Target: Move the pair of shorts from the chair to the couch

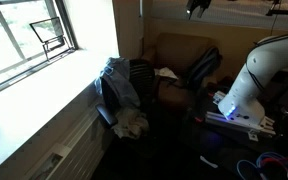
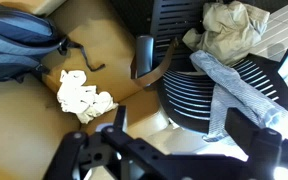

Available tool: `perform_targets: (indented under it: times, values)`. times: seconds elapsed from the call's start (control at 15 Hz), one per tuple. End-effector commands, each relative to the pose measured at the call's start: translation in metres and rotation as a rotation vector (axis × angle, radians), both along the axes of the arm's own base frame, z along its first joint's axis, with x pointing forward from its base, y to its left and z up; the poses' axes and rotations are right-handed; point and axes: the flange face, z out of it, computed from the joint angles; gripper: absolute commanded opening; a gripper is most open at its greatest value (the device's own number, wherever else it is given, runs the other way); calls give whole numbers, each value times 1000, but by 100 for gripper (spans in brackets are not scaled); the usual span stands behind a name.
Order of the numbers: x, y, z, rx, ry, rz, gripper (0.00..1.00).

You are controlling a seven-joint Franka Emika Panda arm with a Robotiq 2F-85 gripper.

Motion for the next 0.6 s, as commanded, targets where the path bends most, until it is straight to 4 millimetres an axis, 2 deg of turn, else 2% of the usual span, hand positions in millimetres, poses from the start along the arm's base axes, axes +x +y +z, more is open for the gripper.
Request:
perform_targets:
  times: [0.0,0.13,0.2,0.27,0.33,0.4,0.53]
  values:
    - [0,0,1,0,1,0,100]
    - [0,0,0,0,1,0,100]
    - [16,-4,-9,60,-22,46,100]
    - [41,-3,-25,108,-52,89,100]
    - [64,6,-37,134,-90,110,100]
    - [78,18,-41,180,-115,141,100]
    - [113,45,-63,255,-136,222,100]
